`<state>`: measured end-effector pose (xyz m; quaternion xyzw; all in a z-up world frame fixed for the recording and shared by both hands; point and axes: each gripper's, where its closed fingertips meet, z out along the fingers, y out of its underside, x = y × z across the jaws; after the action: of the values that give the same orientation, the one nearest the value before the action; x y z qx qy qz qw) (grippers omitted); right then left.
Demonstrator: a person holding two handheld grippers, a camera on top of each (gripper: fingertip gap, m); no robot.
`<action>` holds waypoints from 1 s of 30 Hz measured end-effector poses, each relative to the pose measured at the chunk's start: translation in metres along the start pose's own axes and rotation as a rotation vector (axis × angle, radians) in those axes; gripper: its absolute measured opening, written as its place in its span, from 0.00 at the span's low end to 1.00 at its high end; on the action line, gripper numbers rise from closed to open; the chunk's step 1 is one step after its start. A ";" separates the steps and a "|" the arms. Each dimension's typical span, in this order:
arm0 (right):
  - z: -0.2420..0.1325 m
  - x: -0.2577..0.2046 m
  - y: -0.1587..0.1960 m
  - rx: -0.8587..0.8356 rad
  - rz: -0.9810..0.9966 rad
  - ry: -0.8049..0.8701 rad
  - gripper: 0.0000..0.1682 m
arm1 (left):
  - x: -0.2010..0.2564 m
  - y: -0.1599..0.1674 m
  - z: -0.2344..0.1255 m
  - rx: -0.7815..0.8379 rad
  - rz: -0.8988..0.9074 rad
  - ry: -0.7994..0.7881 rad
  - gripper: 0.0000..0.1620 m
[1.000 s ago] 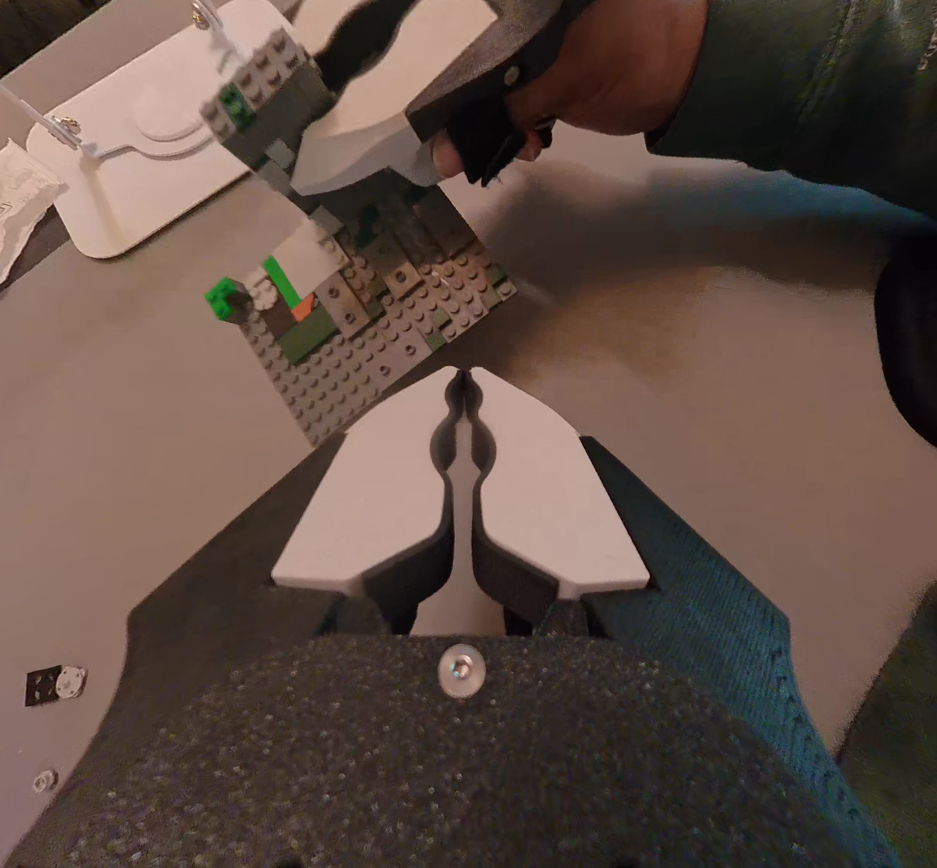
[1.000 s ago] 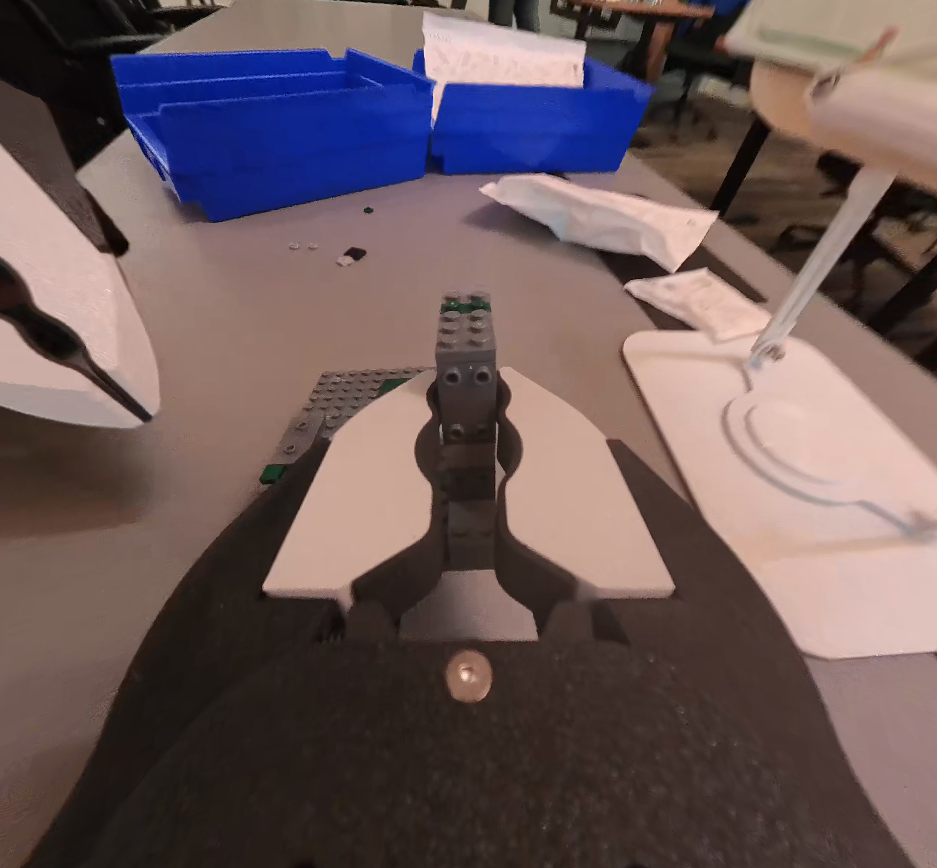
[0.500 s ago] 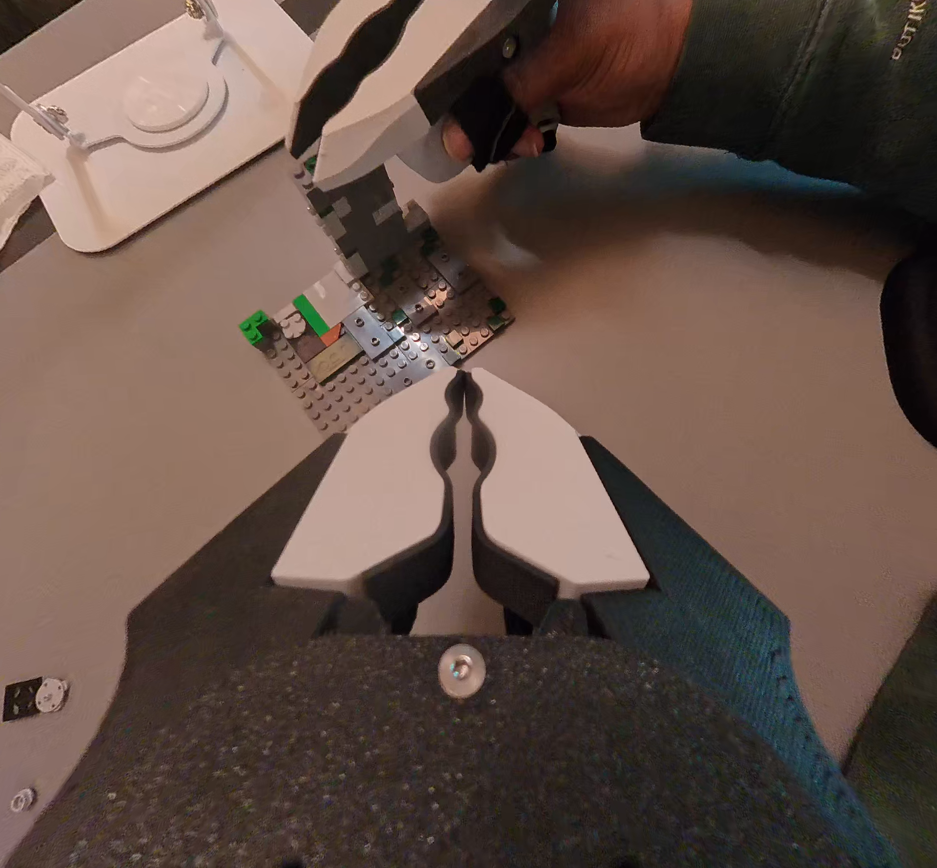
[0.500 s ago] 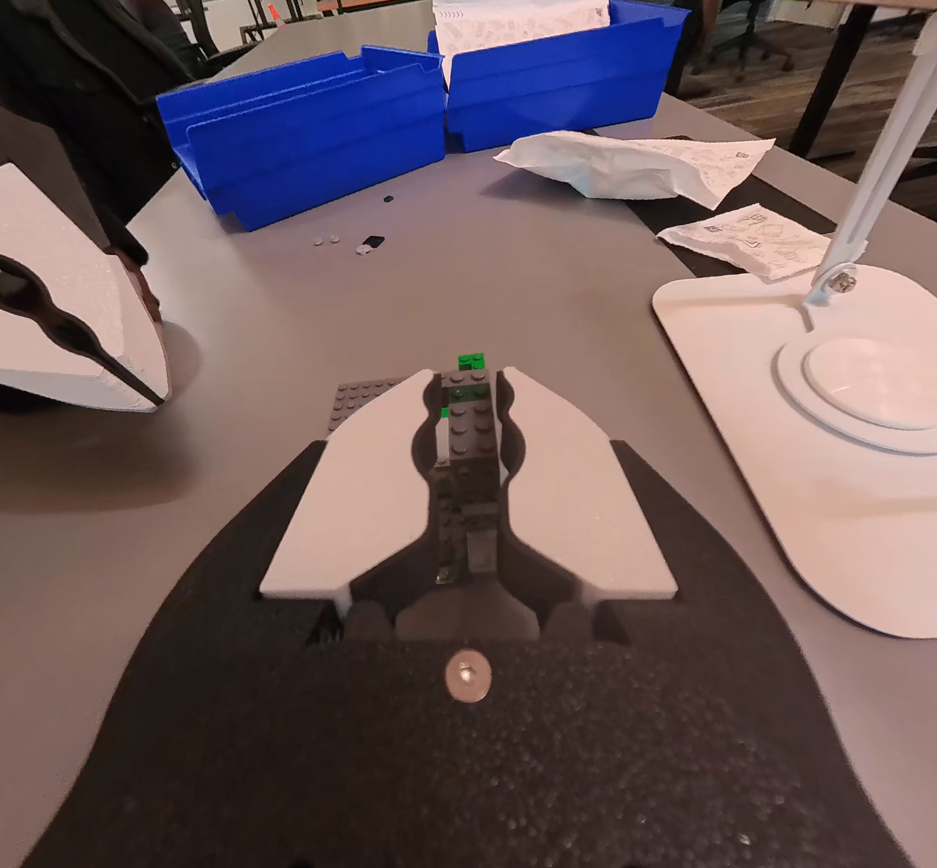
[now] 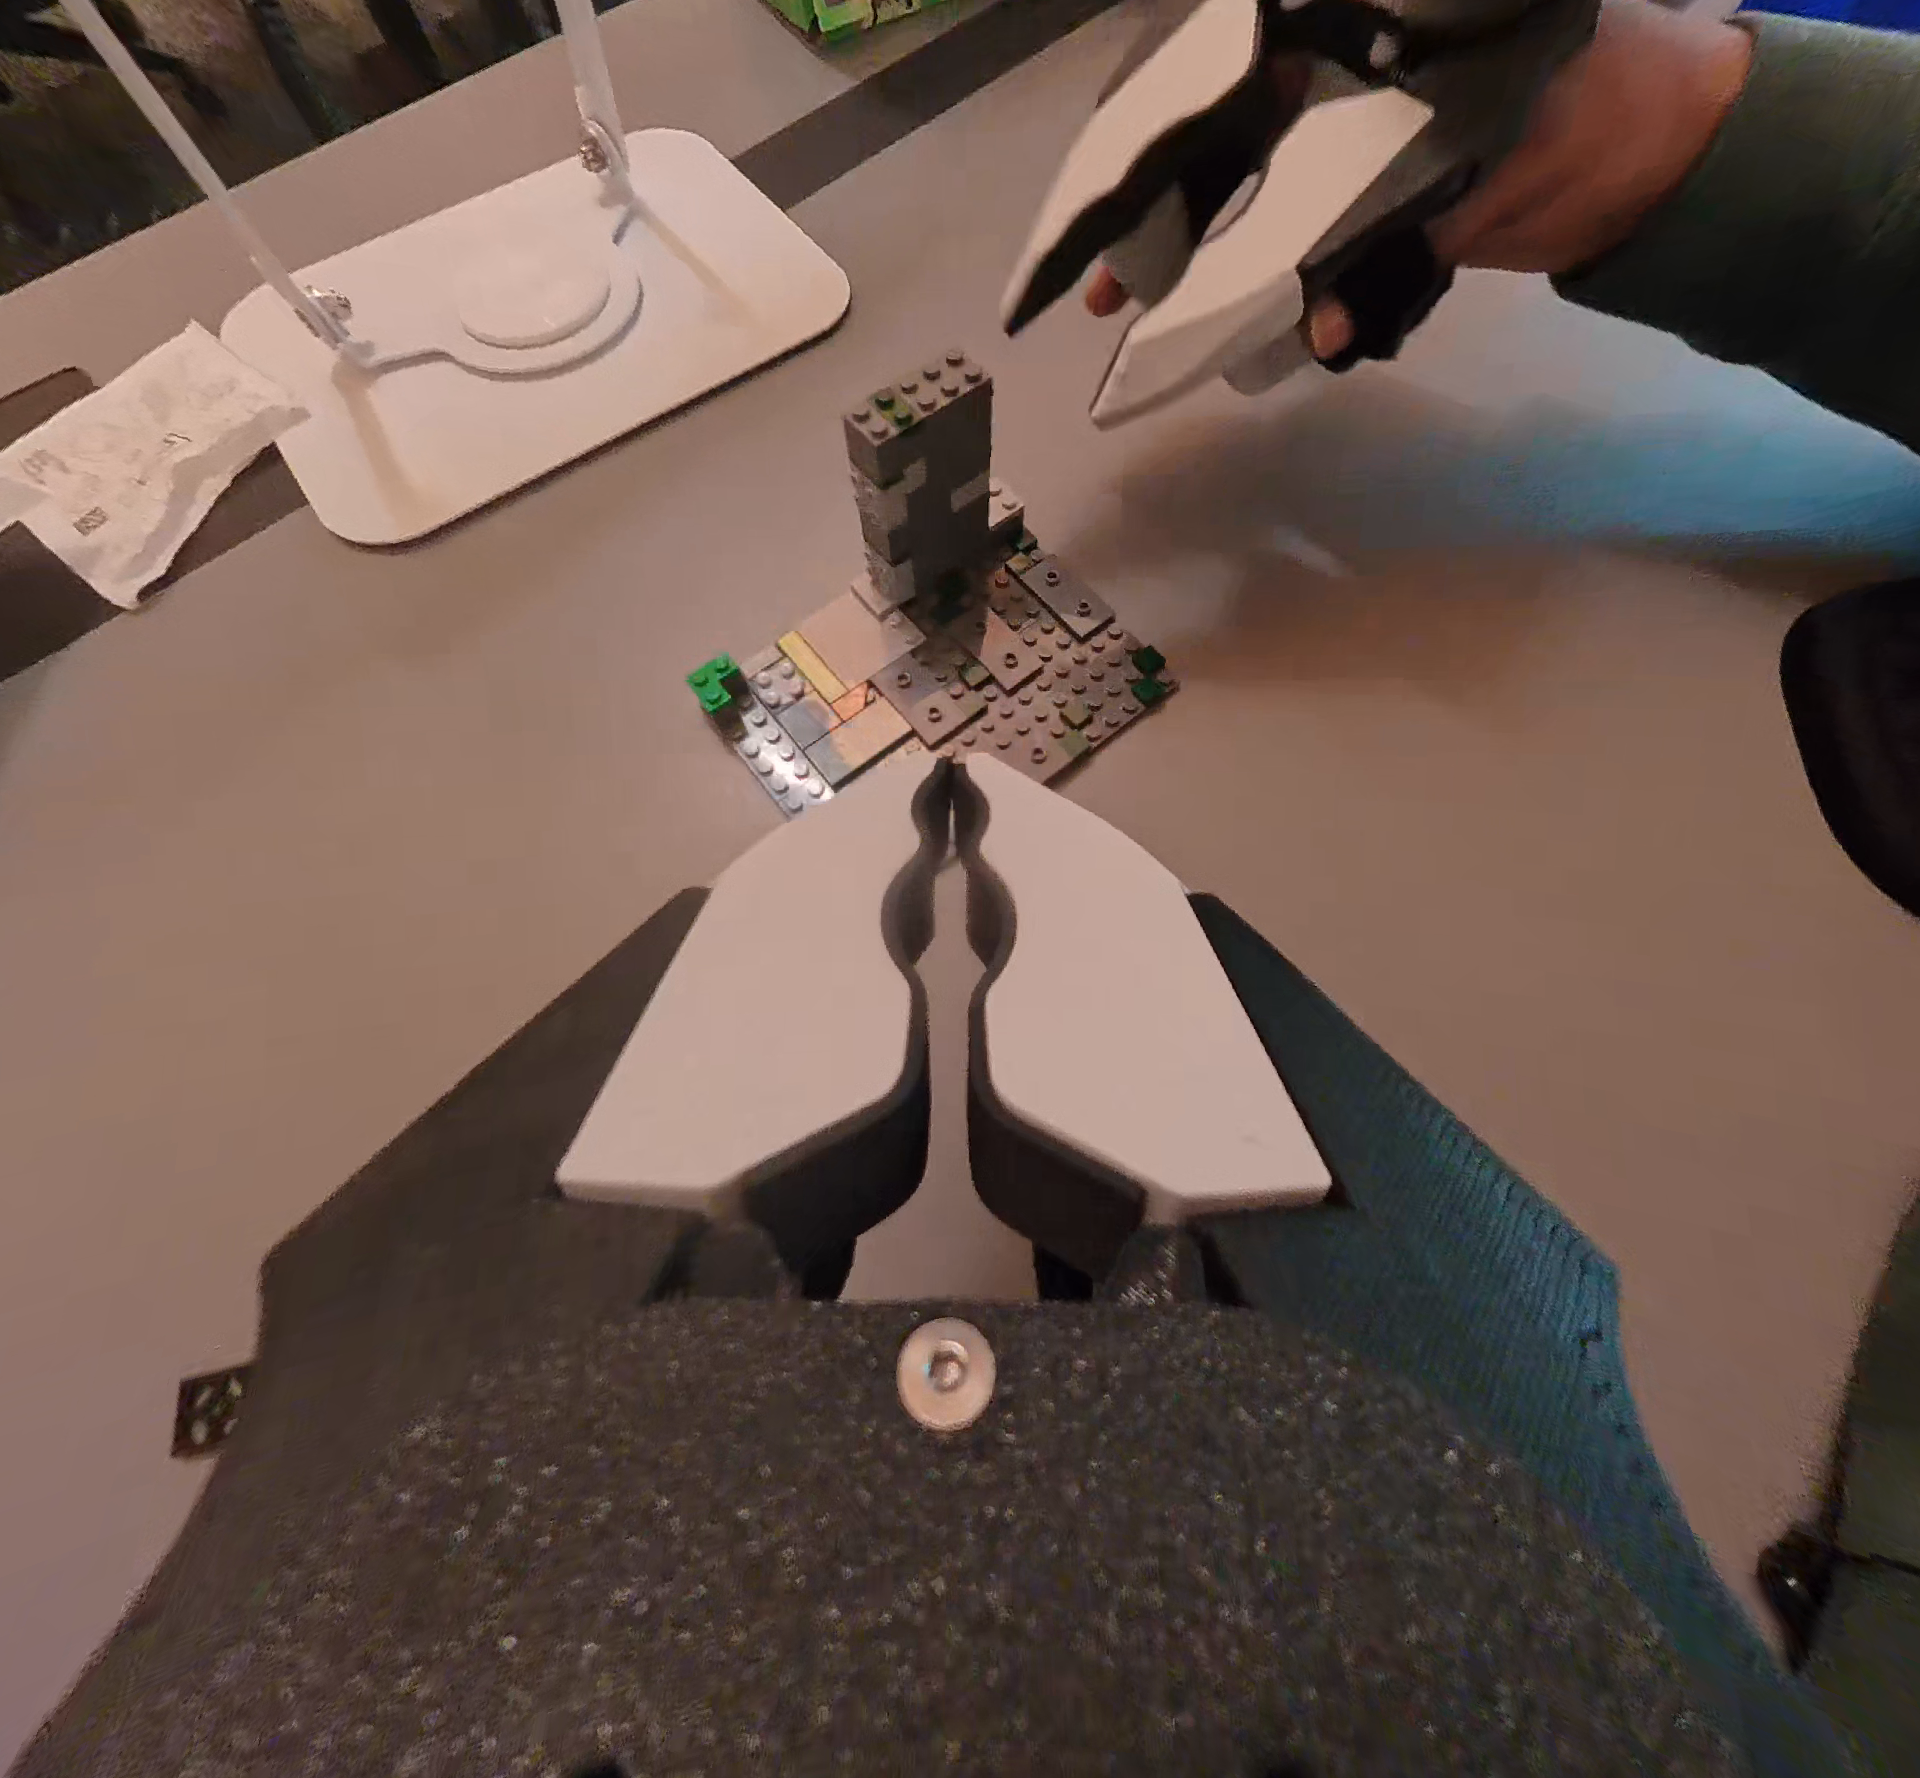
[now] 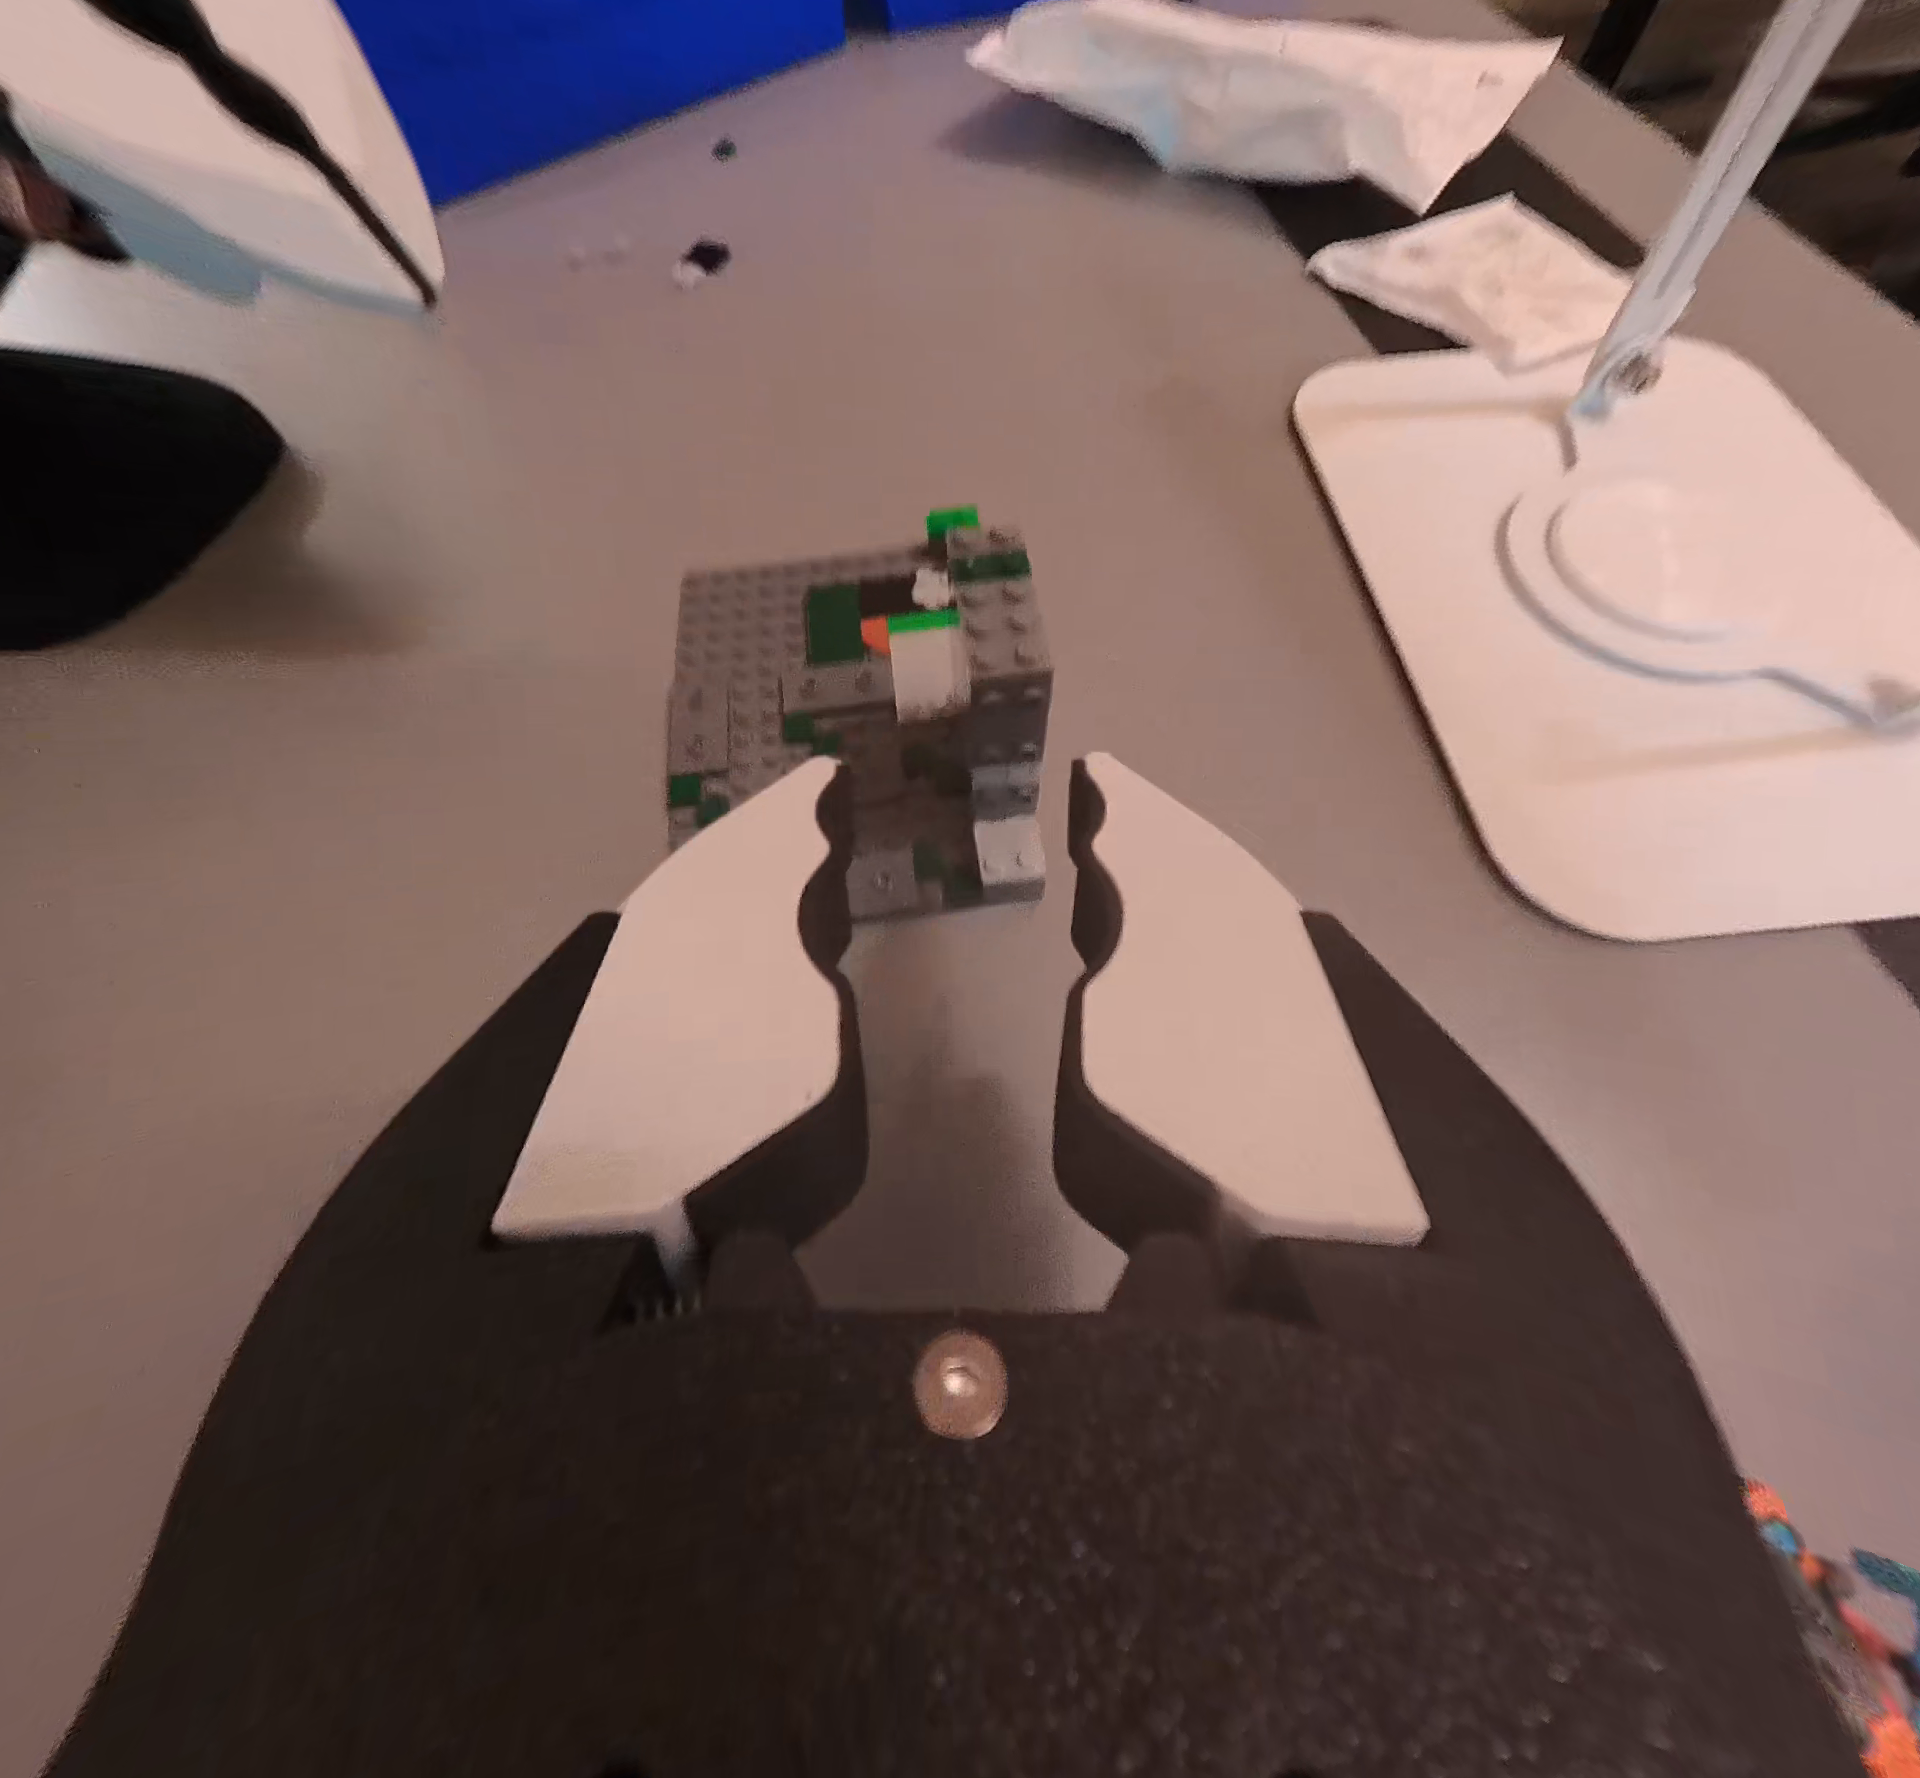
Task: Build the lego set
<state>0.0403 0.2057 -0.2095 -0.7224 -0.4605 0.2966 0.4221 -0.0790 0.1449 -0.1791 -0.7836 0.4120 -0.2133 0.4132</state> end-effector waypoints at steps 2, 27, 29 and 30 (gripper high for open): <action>0.008 0.000 0.012 -0.052 -0.004 -0.001 0.24 | -0.007 0.003 0.003 0.027 0.013 0.030 0.00; 0.029 0.010 -0.005 -0.055 -0.150 -0.236 0.24 | -0.013 0.045 0.037 0.031 0.047 0.107 0.08; 0.015 0.012 -0.015 -0.013 -0.146 -0.173 0.25 | -0.012 0.046 0.038 0.030 0.045 0.110 0.08; 0.008 0.012 -0.020 0.009 -0.133 -0.133 0.24 | -0.012 0.045 0.038 0.034 0.046 0.109 0.08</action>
<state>0.0306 0.2236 -0.1958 -0.6671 -0.5329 0.3175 0.4126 -0.0818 0.1582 -0.2374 -0.7541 0.4481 -0.2532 0.4080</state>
